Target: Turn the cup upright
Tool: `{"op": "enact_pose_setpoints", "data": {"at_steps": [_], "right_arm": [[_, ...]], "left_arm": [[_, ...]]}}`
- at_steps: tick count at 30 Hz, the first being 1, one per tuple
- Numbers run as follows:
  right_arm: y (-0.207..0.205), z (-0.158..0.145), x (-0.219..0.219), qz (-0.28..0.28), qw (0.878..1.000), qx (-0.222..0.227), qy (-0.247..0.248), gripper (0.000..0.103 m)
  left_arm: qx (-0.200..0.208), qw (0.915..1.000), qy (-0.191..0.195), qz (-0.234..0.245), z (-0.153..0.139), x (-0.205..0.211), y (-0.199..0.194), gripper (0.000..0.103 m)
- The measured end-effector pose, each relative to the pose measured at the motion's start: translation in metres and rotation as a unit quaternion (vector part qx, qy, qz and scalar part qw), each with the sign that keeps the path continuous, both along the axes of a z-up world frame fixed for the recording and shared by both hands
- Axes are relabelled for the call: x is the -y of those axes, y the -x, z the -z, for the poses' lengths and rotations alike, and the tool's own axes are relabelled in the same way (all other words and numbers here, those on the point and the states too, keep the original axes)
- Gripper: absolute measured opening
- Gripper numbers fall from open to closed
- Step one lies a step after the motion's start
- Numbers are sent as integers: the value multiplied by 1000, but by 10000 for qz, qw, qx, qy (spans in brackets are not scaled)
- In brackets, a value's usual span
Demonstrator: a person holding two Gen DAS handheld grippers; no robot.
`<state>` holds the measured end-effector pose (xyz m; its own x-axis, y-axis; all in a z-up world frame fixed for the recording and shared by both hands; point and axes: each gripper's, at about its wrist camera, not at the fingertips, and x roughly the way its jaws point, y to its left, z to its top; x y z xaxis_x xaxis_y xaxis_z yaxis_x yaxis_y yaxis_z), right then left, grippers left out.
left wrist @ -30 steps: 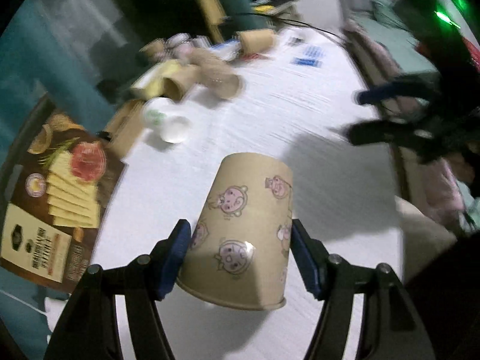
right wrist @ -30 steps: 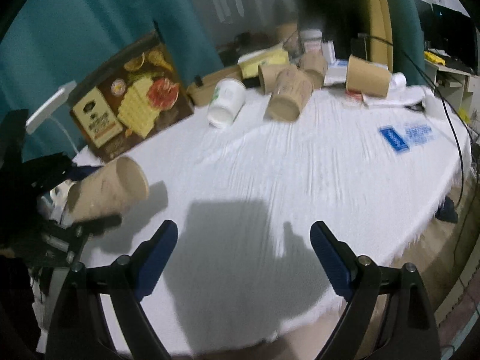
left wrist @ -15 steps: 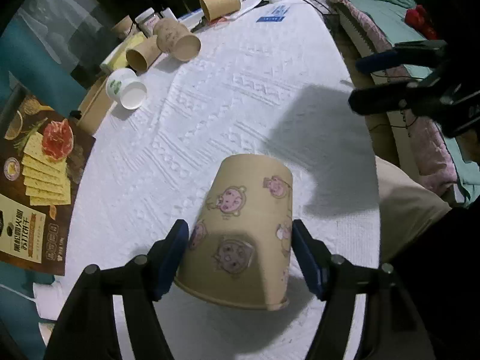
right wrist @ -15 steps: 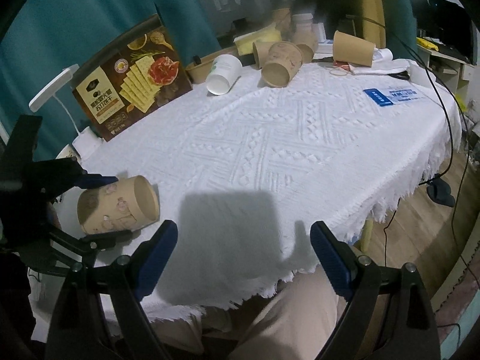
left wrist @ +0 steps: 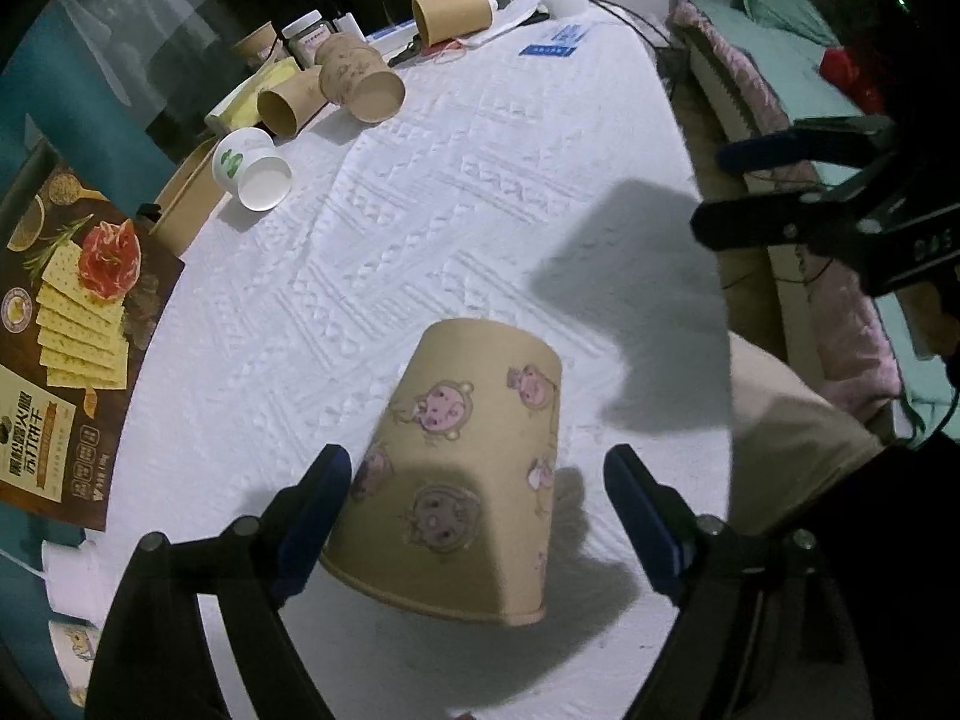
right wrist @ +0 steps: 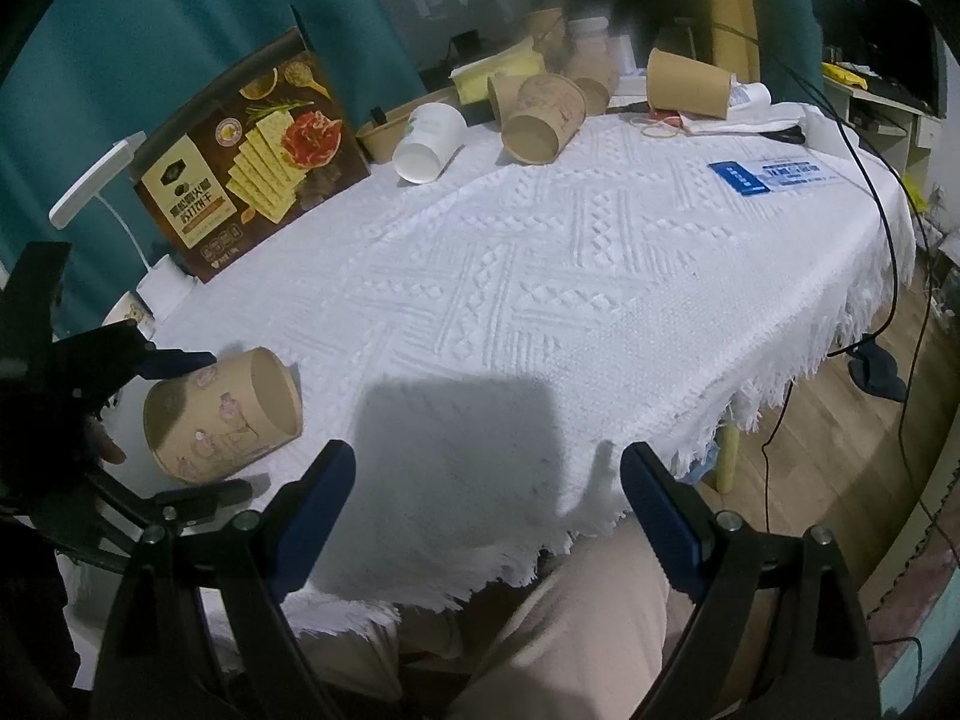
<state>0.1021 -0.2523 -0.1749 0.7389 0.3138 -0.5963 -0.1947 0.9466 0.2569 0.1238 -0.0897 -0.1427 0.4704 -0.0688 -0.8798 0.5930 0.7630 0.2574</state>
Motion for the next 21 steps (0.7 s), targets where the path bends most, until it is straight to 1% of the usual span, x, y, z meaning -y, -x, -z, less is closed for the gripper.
{"op": "enact_pose_setpoints", "data": {"at_steps": [4, 6, 9, 11, 12, 13, 14, 15, 17, 18, 19, 21], "right_arm": [[0, -4, -4, -202, 9997, 32, 96, 89], [0, -12, -10, -452, 9985, 104, 286, 89], [-4, -26, -25, -946, 9916, 228, 857, 89], [-6, -34, -41, -1263, 9823, 271, 1357, 89], [-7, -38, -52, -1482, 9749, 297, 1633, 89], [-8, -39, -61, -1631, 9695, 311, 1804, 89], [-8, -40, -71, -1807, 9624, 316, 2002, 89], [-9, -40, -82, -1988, 9544, 311, 2207, 89], [-9, -40, -104, -2363, 9354, 307, 2613, 89], [-9, -38, -117, -2597, 9205, 288, 2906, 89], [-9, -37, -127, -2775, 9092, 259, 3091, 89], [-8, -33, -144, -3199, 8814, 235, 3466, 89]], "left_arm": [[81, 9999, 64, -28, -10, -3, 8, 86], [122, 9996, 232, -137, -20, -10, 14, 86], [302, 9971, 493, -497, -38, -29, 27, 86], [557, 9926, 648, -861, -50, -46, 39, 86], [785, 9891, 632, -1076, -55, -55, 47, 86], [1043, 9839, 613, -1317, -59, -64, 57, 86], [1155, 9797, 651, -1502, -61, -72, 64, 86], [1183, 9752, 752, -1711, -61, -79, 71, 86], [1105, 9644, 1072, -2150, -58, -99, 82, 86], [1065, 9586, 1196, -2355, -55, -108, 87, 86], [1031, 9524, 1291, -2561, -52, -117, 93, 86], [970, 9439, 1411, -2824, -46, -130, 100, 86]]}}
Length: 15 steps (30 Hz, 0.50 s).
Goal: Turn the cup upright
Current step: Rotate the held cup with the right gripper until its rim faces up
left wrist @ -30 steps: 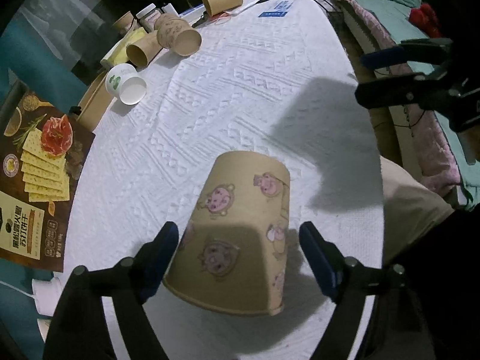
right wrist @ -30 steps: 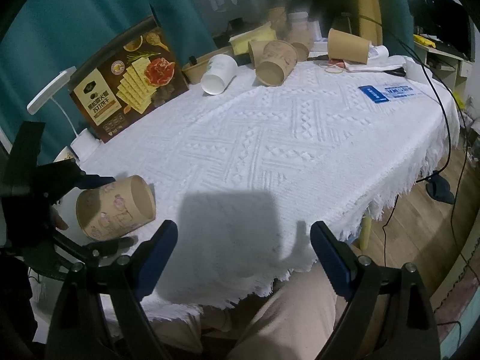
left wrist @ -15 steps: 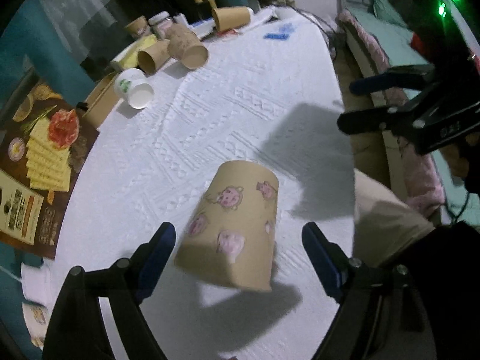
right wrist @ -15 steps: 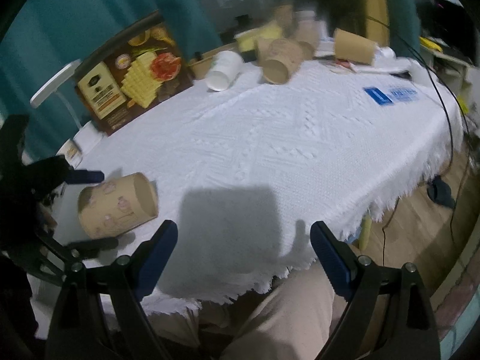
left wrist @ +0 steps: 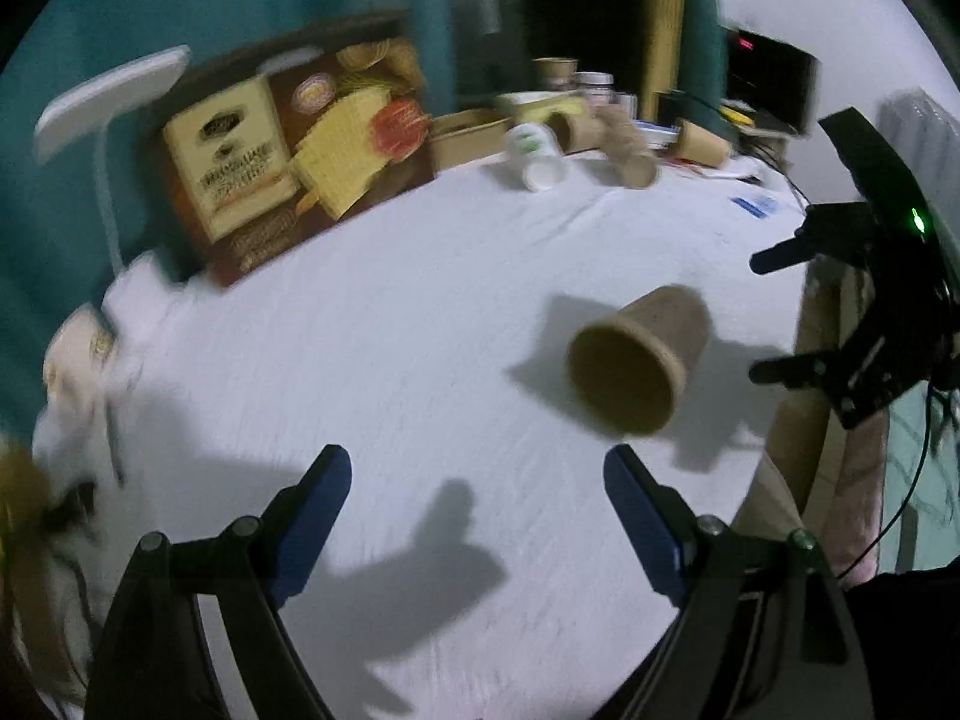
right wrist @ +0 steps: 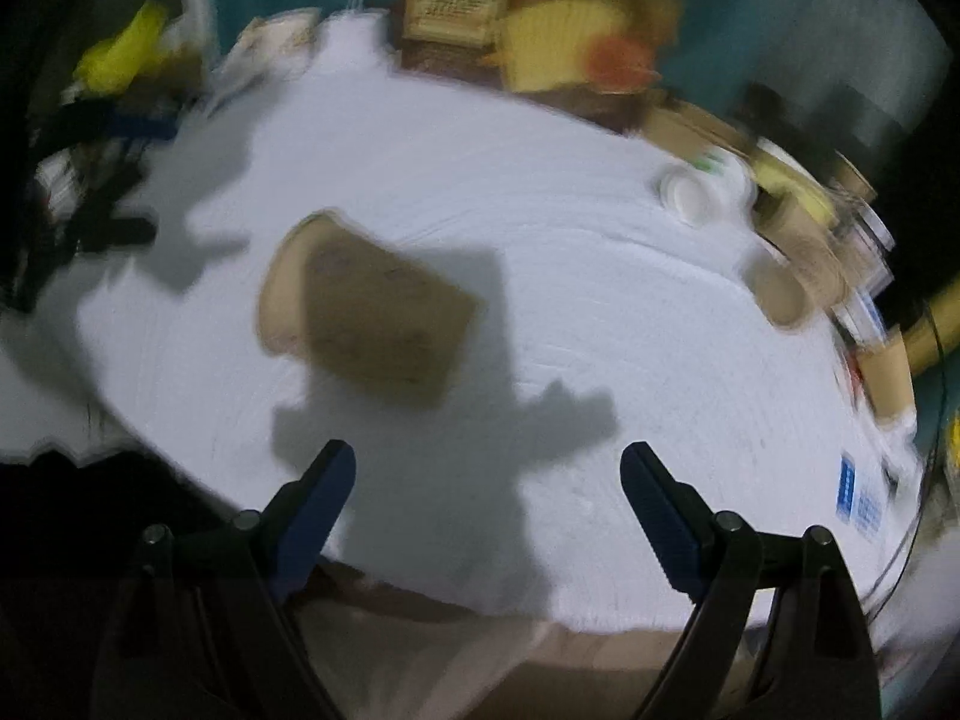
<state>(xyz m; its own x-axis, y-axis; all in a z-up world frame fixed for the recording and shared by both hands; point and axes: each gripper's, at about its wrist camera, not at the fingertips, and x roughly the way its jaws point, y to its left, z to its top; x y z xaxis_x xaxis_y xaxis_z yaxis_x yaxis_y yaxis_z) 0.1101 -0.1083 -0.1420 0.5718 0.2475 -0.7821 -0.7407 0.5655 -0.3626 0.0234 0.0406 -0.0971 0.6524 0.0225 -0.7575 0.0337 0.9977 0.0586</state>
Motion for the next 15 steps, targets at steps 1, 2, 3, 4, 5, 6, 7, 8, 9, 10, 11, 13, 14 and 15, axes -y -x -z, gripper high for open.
{"op": "enact_pose_setpoints", "data": {"at_steps": [1, 2, 3, 4, 5, 6, 7, 8, 9, 10, 11, 13, 14, 15], "right_arm": [[-1, 2, -9, -207, 9995, -10, 240, 89], [-1, 4, -16, -347, 9985, -21, 425, 89], [-3, 6, -23, -510, 9965, -34, 666, 89], [-4, 7, -28, -595, 9951, -33, 789, 89], [-6, 8, -34, -715, 9926, -45, 983, 89], [-9, 9, -40, -822, 9898, -49, 1161, 89], [-7, 10, -45, -911, 9874, -31, 1293, 89], [-9, 11, -51, -1004, 9844, -18, 1442, 89], [-10, 11, -56, -1109, 9807, -10, 1608, 89], [-10, 11, -63, -1210, 9767, -4, 1770, 89], [-10, 11, -68, -1294, 9733, -11, 1895, 89], [-11, 12, -80, -1465, 9660, -74, 2131, 89], [-12, 12, -87, -1562, 9619, -116, 2240, 89], [-13, 13, -92, -1614, 9597, -141, 2298, 89]], "left_arm": [[-13, 9999, 92, -114, 3, -7, 4, 86], [0, 9996, 203, -218, 5, -13, 7, 86], [22, 9989, 333, -319, 7, -19, 11, 86], [40, 9983, 431, -389, 7, -23, 12, 86], [68, 9975, 537, -450, 9, -28, 14, 86], [78, 9969, 611, -485, 10, -31, 15, 86], [80, 9961, 702, -524, 12, -34, 16, 86], [81, 9951, 805, -567, 15, -38, 17, 86], [77, 9941, 896, -601, 18, -40, 18, 86], [58, 9930, 991, -633, 23, -44, 19, 86], [38, 9924, 1046, -655, 26, -45, 19, 86], [14, 9908, 1153, -707, 32, -49, 19, 86], [14, 9900, 1203, -731, 34, -53, 20, 86], [23, 9893, 1245, -757, 35, -55, 21, 86]]}}
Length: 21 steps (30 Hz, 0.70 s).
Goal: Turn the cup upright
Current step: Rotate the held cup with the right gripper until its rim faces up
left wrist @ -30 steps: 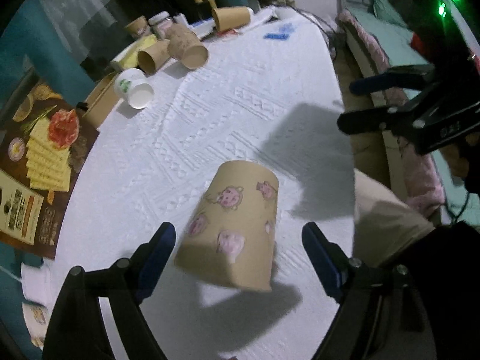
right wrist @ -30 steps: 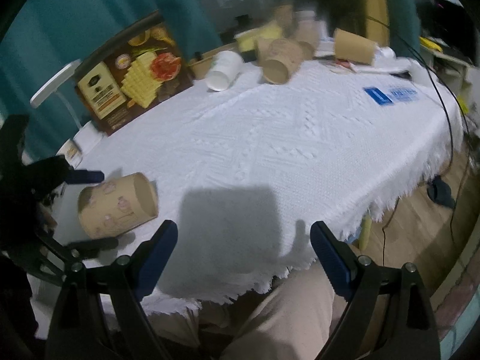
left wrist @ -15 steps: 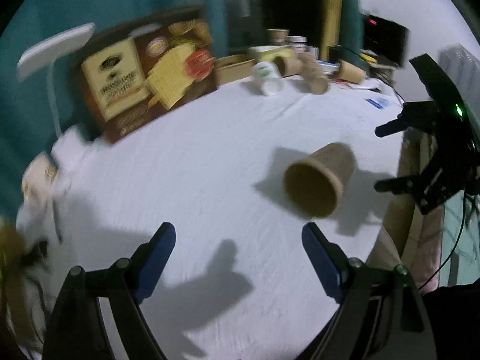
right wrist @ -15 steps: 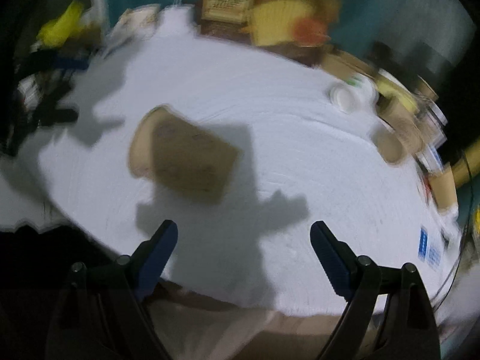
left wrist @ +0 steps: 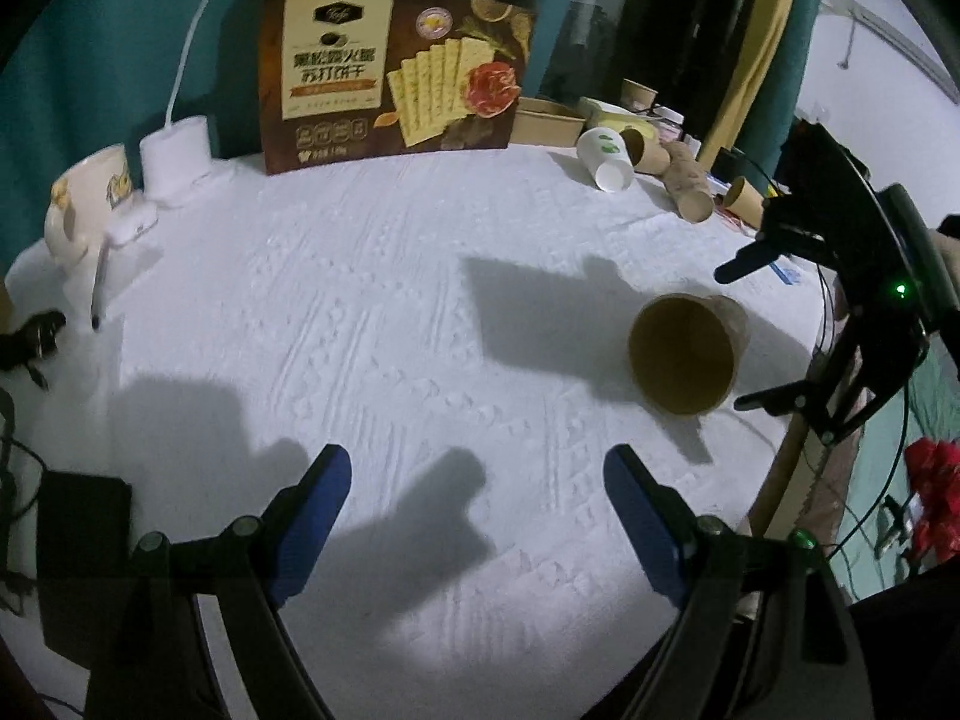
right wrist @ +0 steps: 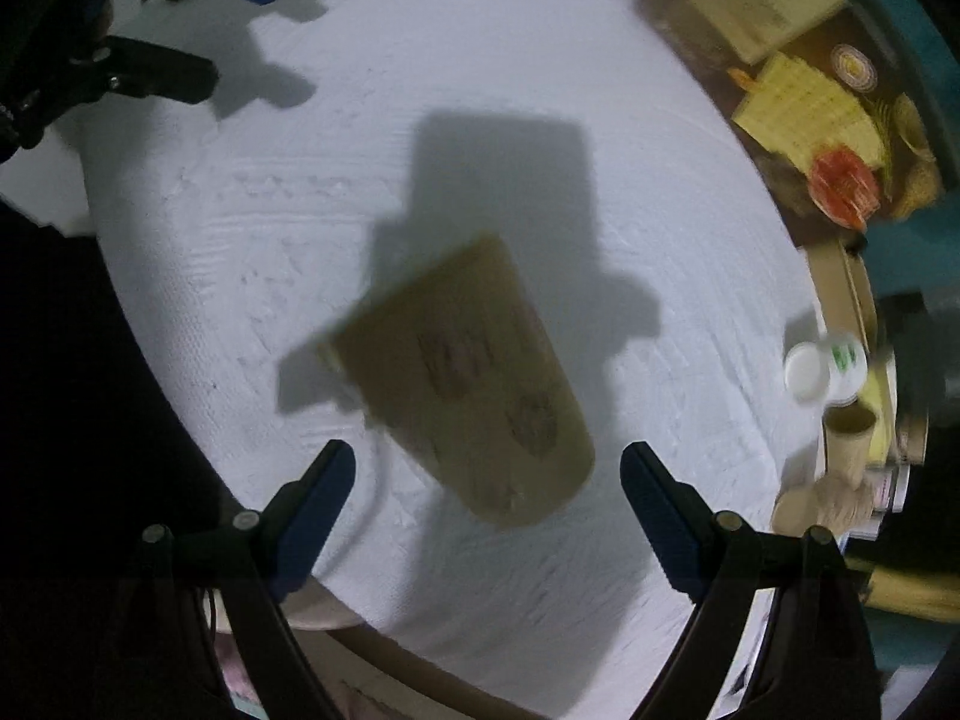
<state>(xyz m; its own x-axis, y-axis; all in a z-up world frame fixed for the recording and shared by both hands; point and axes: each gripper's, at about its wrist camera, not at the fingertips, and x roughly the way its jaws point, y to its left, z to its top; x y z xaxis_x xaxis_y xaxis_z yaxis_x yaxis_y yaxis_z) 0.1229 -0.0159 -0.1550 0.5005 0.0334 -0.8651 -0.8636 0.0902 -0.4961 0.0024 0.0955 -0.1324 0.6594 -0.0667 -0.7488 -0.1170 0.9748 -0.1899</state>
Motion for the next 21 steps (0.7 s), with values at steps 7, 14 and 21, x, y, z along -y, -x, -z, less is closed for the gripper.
{"op": "enact_pose_setpoints", "data": {"at_steps": [7, 14, 21], "right_arm": [[-10, 8, -30, -185, 9981, -177, 563, 89], [-15, 16, -46, -331, 9939, -261, 1018, 66], [-13, -2, -52, -358, 9972, -38, 660, 65]], "left_arm": [[130, 9995, 182, -203, 0, -20, 8, 86], [205, 9986, 372, -301, 3, -34, 11, 86], [205, 9979, 476, -395, 5, -39, 8, 86]]}}
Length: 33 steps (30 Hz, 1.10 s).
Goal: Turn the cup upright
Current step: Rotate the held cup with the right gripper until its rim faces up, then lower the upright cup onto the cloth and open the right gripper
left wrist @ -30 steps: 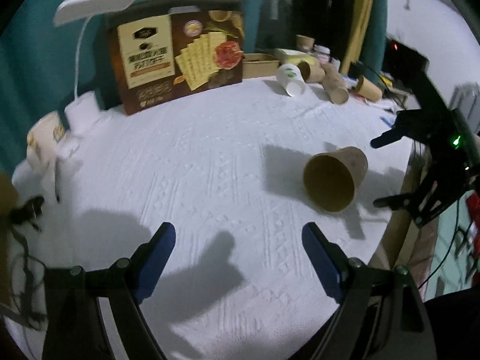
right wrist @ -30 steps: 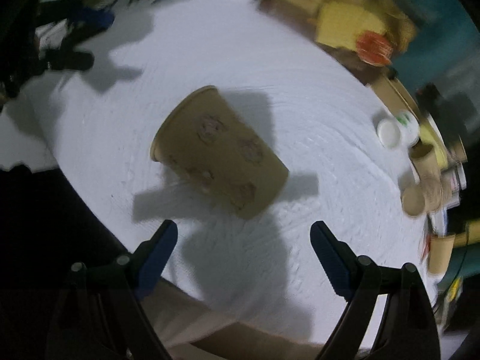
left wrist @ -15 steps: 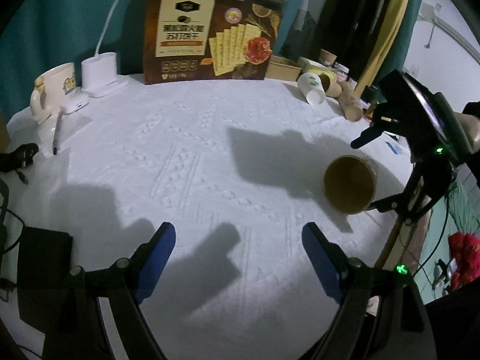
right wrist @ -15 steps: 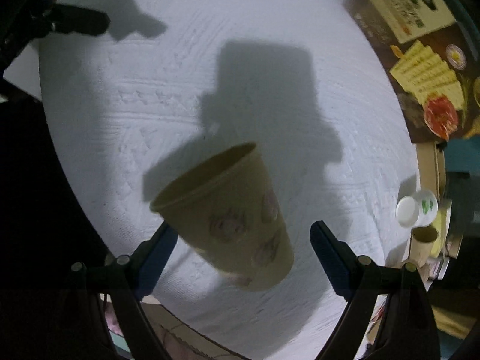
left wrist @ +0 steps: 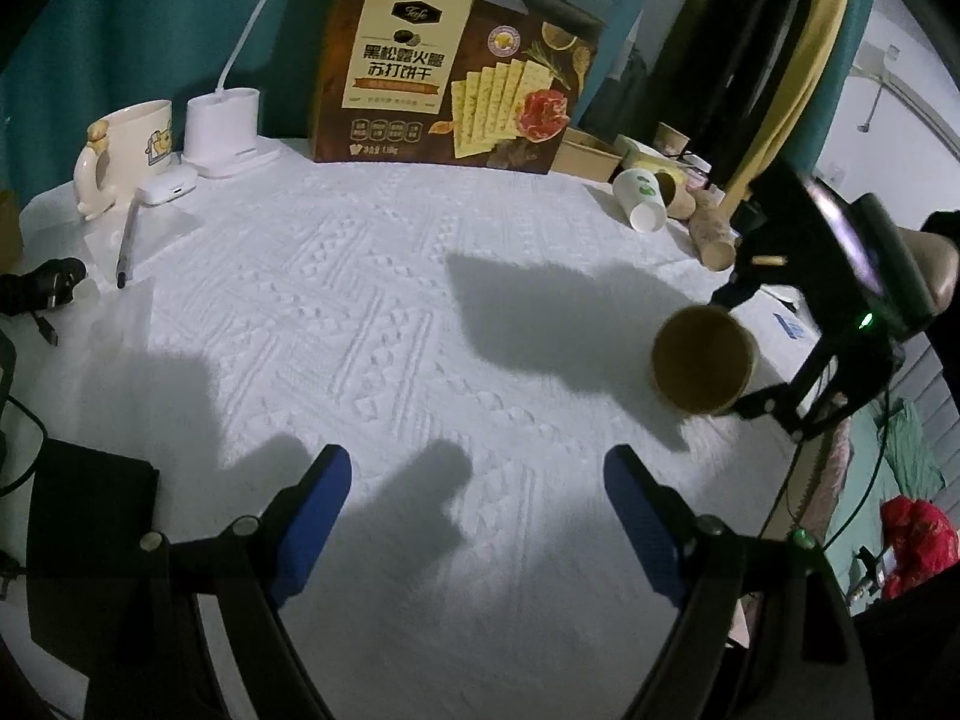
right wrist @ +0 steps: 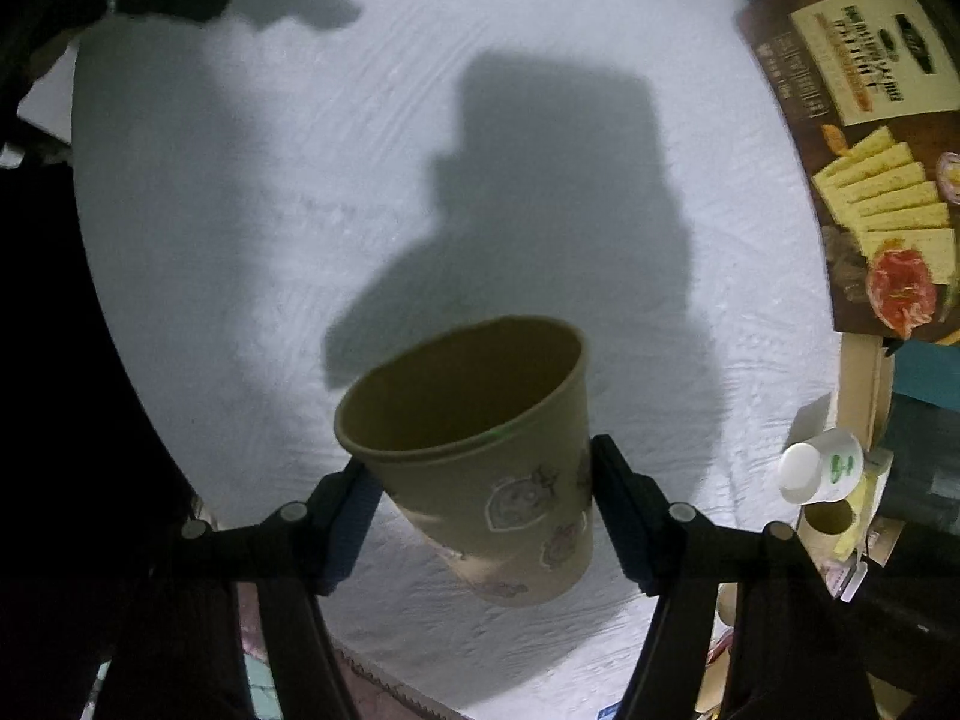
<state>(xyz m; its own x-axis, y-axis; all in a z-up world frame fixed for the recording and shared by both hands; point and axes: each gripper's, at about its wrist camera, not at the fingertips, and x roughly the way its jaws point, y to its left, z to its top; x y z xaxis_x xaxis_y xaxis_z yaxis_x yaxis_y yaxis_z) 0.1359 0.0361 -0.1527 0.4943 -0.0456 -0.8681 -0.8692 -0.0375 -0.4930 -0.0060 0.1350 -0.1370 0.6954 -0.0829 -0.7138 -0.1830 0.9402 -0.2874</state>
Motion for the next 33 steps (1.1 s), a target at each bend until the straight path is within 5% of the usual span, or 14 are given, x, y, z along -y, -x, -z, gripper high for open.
{"op": "enact_pose_setpoints", "data": {"at_steps": [5, 8, 16, 24, 33], "right_arm": [[-21, -42, 3, 564, 9853, 14, -1610, 65], [-30, -55, 17, 943, 9544, -127, -2830, 65], [-39, -45, 47, 1807, 8697, 221, -4588, 65], [-45, -22, 81, 2635, 7891, 24, -5548, 65], [-29, -2, 109, 2793, 7668, 31, -5779, 65]], "left_arm": [[57, 10000, 60, -12, -3, 1, -3, 86], [101, 9999, 17, -99, -7, 2, -3, 86], [152, 9995, -136, -255, -12, 8, -8, 86], [168, 9996, -33, -202, -12, 16, -13, 86], [69, 9999, -76, -88, -7, 31, -24, 86]]}}
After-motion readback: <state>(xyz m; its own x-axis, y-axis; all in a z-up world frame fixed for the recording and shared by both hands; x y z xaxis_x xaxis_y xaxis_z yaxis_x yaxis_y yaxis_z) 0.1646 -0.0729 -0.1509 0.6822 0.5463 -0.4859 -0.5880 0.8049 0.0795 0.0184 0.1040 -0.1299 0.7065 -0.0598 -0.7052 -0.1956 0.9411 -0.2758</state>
